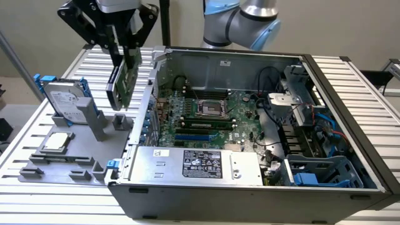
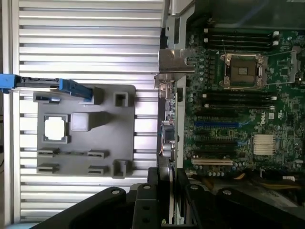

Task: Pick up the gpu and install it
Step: 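Pick up the gpu and move the gpu toward the slot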

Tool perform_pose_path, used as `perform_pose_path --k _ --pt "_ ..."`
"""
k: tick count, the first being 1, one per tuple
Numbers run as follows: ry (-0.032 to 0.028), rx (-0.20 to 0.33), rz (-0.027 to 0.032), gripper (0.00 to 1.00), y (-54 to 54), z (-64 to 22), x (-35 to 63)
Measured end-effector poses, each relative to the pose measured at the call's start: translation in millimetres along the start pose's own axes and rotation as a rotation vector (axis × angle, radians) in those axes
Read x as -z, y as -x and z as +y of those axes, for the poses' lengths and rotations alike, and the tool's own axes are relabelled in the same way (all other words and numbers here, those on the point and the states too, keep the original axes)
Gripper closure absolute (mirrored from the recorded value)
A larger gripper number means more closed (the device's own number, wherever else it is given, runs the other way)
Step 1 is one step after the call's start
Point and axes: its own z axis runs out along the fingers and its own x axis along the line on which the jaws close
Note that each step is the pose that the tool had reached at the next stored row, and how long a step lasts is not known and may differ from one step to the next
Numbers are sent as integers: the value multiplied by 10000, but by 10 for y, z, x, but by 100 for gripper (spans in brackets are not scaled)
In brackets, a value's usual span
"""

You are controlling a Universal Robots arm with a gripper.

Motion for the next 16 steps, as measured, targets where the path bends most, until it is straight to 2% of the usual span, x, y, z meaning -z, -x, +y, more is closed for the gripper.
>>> perform_pose_path --k 8,16 --pt "16 0 2 73 365 2 -9" --pt "-2 0 2 73 728 45 -150"
